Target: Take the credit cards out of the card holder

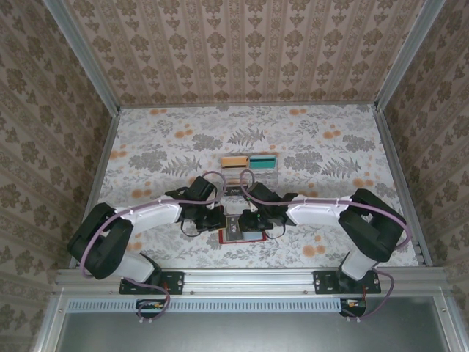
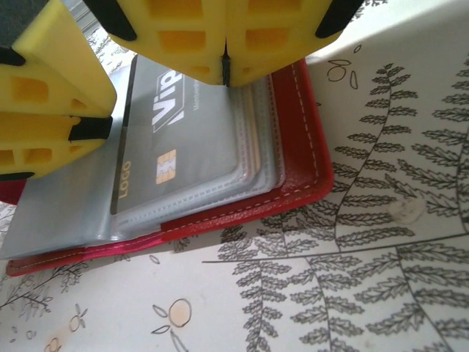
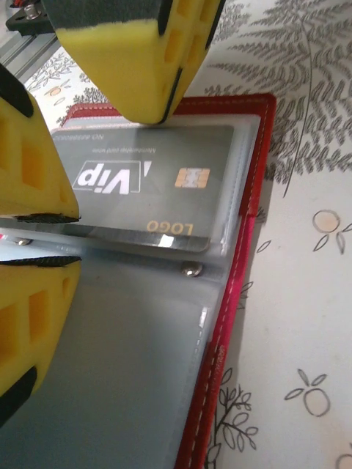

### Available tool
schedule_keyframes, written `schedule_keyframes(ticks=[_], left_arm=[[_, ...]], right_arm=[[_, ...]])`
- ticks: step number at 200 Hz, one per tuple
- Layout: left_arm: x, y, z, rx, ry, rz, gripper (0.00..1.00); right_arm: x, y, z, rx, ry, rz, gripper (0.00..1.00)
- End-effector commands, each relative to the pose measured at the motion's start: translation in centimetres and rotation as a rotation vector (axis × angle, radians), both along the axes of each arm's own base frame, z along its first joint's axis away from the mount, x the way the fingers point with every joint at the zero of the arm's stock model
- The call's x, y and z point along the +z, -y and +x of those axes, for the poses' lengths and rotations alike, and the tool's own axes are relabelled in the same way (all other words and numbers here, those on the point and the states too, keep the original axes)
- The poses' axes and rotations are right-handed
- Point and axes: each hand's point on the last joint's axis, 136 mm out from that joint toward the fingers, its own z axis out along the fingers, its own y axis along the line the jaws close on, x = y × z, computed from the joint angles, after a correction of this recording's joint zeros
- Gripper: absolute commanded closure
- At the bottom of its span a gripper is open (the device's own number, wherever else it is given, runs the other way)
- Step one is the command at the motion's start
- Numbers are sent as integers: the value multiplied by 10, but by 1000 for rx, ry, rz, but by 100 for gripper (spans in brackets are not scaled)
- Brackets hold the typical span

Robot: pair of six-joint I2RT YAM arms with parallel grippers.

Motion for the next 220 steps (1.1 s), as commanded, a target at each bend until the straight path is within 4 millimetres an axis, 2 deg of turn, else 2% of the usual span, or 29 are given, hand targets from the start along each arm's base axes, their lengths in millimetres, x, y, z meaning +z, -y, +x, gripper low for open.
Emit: schedule_keyframes(ticks=[1,68,81,111,171,205,220], left_arm=[[-10,-6,-3,1,-15,29,100],[-18,-7,-8,-9,-34,60,100],[-18,-7,-9,-8,-35,61,100],[-18,-9,-9,-6,-30,72,100],[-23,-20,-11,-11,-27,133,100],[-22,-18,-9,-14,-22,126,100],[-22,-17,-9,-18,-25,126,100]], right_arm=[[2,-10,1,-3,-21,26,76],[-3,-19,-2,4,-55,72,77],[-2,-20,-2,4,-56,78,82],[-3,-13,-3,-10,-58,67,100],[-3,22,0,-76,-49,27,100],[-1,24,-1,-71,-44,46,100],[0,19,0,-65,-46,70,82]])
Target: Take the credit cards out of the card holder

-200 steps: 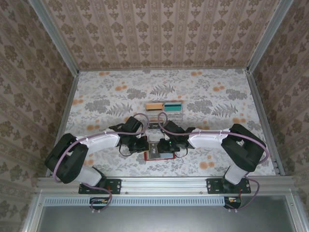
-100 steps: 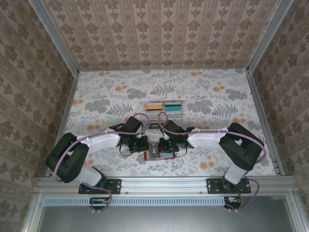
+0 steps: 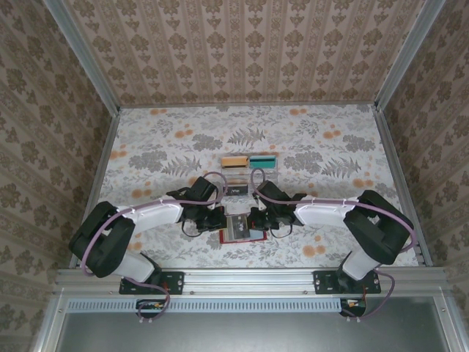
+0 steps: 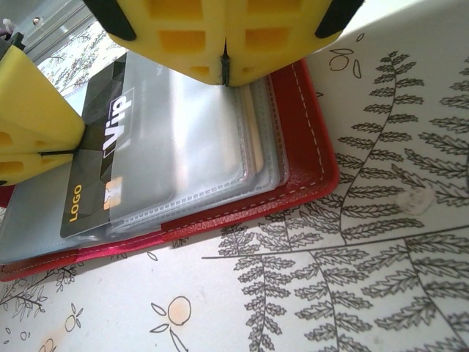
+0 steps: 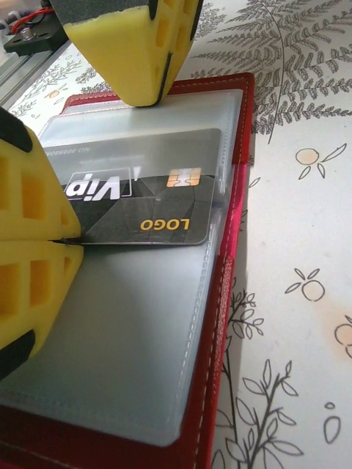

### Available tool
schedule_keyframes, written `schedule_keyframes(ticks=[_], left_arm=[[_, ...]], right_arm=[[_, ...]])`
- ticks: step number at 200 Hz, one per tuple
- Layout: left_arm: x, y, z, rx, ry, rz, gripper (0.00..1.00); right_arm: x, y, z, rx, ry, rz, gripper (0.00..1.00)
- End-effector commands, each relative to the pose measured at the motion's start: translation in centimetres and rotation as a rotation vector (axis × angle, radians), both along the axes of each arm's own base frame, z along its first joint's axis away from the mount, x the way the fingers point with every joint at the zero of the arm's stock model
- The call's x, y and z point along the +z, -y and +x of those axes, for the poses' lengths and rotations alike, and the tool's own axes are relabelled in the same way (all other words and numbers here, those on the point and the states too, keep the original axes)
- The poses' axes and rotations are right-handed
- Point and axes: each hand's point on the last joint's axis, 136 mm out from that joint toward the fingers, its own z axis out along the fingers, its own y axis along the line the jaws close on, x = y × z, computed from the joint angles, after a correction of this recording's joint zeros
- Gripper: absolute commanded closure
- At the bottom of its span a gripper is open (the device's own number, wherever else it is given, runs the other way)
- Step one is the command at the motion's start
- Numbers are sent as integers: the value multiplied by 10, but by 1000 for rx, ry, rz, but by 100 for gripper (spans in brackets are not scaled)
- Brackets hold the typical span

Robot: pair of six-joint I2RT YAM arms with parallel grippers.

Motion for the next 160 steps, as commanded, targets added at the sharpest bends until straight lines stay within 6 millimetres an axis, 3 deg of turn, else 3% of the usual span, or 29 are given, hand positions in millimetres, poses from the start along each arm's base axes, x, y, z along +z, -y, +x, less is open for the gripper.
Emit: schedule_keyframes(ticks=[1,18,71,85,108,160], left_arm=[[-19,-18,-10,-8,-34,114,100],[-19,-17,-10,-14,-33,112,100],[-20,-15,-12,-19,-36,108,100],[-19,-14,-12,-21,-35,107,100],[-19,-15,-12,-23,-33,112,100],[-20,-18,-12,-34,-28,126,100]], right_arm=[[0,0,-3,12,-2,20,81],[-2,-4,-1,7,-4,39,75],[-13,-11,0,-15,-37,69,76],[-15,-10,0,-19,-40,69,79],[-16,-3,0,-33,-47,61,98],[-12,30,4,-69,-36,18,100]])
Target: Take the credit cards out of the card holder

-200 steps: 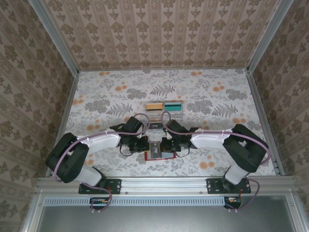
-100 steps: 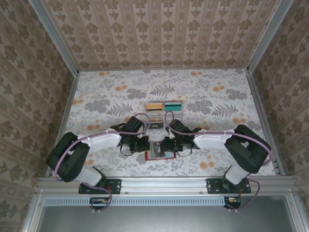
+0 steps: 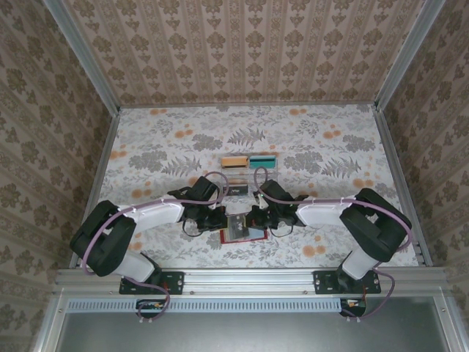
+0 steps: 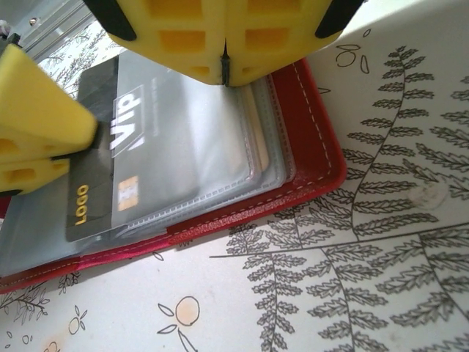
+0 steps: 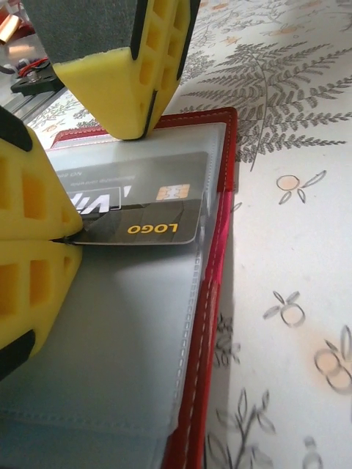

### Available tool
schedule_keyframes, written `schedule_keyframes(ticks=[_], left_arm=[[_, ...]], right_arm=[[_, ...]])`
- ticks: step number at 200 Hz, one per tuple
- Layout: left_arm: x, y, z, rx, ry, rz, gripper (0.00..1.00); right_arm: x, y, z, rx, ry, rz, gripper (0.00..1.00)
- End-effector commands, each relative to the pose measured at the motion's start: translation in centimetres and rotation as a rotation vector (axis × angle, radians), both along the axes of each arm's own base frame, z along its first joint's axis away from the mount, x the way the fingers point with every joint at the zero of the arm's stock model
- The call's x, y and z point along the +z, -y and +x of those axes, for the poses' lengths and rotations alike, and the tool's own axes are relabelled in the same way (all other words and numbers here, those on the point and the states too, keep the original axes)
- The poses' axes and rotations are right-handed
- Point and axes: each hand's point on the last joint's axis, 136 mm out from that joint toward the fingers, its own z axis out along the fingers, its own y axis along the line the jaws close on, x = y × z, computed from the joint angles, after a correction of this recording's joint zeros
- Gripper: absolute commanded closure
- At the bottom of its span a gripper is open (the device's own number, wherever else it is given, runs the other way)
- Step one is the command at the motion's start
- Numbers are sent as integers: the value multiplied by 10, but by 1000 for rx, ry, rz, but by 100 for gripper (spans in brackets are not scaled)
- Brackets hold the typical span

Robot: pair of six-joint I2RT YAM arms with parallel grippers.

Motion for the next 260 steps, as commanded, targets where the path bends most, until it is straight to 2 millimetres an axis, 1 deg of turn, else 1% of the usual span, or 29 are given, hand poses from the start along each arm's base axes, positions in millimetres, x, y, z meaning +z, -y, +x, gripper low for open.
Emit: schedule_keyframes(ticks=[1,38,58,68,76,78,82,115,139,158,171,175,182,189,194,196,198,213,225,233,238,246,254,256,260], left_arm=[[-20,-21,-12,-16,-35,122,100],[-19,-22,-10,-22,-31,126,100],[-17,-21,-10,-30,-28,124,100],[-16,-20,-9,-31,-26,121,100],[-15,-19,-8,-36,-21,115,100],[-14,-18,-8,-38,-20,115,100],[-14,-18,-7,-39,-19,114,100],[-2,-13,1,-42,10,94,100],[16,-8,12,-33,50,56,100],[35,-6,24,-12,94,14,100],[49,-6,33,9,121,-18,90],[53,-7,36,16,130,-28,88],[60,-8,40,31,144,-44,82],[67,-11,44,50,159,-57,74],[70,-14,47,64,168,-63,68],[72,-16,48,69,173,-65,65],[73,-17,49,73,176,-67,63],[83,-28,55,118,207,-79,52],[88,-38,60,156,227,-84,38],[91,-45,62,181,238,-87,31],[93,-49,63,195,247,-91,28],[96,-56,64,217,257,-94,19],[98,-59,62,224,265,-97,14],[99,-64,66,246,271,-96,14],[100,-69,67,261,275,-96,13]], right_arm=[[-14,32,-6,-32,-23,-97,100],[-9,55,-6,-47,-16,-120,100],[-1,66,-4,-44,3,-127,100],[8,68,-2,-38,25,-123,100],[10,70,-2,-25,29,-134,100],[18,69,-1,-22,52,-122,100],[25,68,1,-16,68,-116,100],[64,62,9,47,160,-104,100],[92,57,18,99,231,-109,100],[110,52,26,156,286,-127,100],[120,49,35,199,334,-160,100],[121,50,33,220,331,-178,100],[125,49,37,248,353,-201,100],[129,48,41,278,379,-225,100],[135,47,44,294,410,-235,100],[130,46,46,305,402,-252,100],[129,46,47,316,408,-262,100],[135,39,56,395,491,-308,100],[138,32,62,474,571,-341,100],[138,28,66,525,621,-372,100],[138,25,67,565,651,-387,100],[137,20,68,632,694,-405,100],[137,16,70,683,737,-431,100],[136,15,71,697,747,-437,100],[136,13,72,724,765,-449,100]])
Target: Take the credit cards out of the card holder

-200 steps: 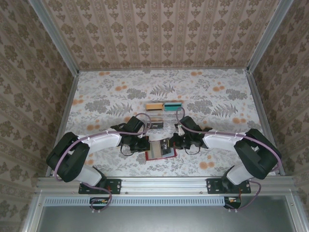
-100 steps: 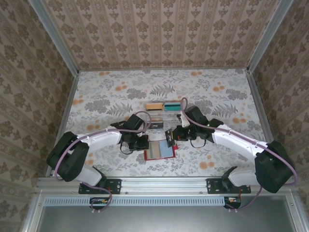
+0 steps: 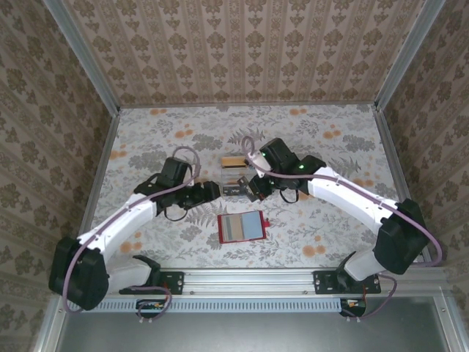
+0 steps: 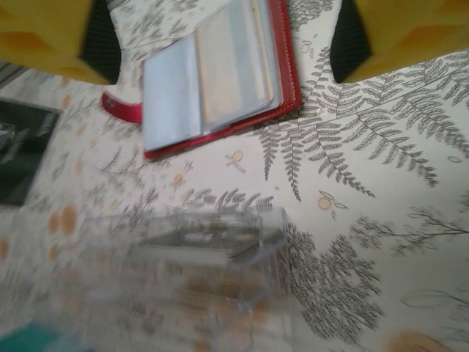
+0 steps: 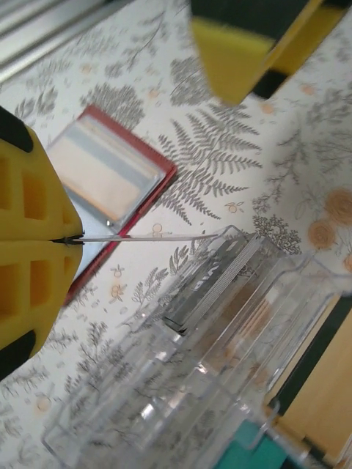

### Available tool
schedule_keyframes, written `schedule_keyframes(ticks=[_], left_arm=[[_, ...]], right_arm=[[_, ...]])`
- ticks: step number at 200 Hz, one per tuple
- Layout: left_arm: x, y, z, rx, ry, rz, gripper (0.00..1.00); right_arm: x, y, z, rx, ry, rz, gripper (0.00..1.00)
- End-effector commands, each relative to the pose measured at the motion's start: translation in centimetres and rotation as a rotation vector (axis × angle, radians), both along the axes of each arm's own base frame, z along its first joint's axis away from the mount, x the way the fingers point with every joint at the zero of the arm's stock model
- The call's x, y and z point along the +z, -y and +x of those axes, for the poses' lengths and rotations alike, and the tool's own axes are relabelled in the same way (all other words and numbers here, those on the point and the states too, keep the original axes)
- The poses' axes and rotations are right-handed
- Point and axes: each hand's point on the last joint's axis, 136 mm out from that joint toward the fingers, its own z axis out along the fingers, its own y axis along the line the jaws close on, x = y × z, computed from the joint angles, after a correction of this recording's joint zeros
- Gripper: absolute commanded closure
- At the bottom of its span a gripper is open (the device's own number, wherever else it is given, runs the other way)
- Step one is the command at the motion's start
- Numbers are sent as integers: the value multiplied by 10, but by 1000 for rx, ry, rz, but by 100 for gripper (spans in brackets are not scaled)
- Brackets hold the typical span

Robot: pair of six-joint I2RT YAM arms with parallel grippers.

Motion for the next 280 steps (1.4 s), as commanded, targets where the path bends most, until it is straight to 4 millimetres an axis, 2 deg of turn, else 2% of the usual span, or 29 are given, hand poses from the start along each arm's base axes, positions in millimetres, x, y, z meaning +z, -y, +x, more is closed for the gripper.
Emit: schedule_keyframes(ticks=[1,18,49,72,117,174,247,280], left_arm=[[0,-22,-2,56,-1,7,13],[3,-33,-1,89,10,5,5],[6,-45,0,129,18,5,0],[7,-51,1,149,27,5,0],[8,-57,1,176,34,-2,0],[4,-60,3,183,18,-2,0],[0,-63,6,196,4,-5,0],[-1,-62,7,195,-1,-7,0]], right_arm=[[-1,-4,9,210,174,-161,100],[-2,-11,15,304,249,-230,100],[-15,-19,22,450,318,-382,100],[-25,-22,28,537,340,-489,100],[-41,-31,33,672,421,-575,100],[-64,-39,41,701,398,-603,100],[-64,-55,52,689,413,-583,100],[-75,-58,50,688,386,-566,100]])
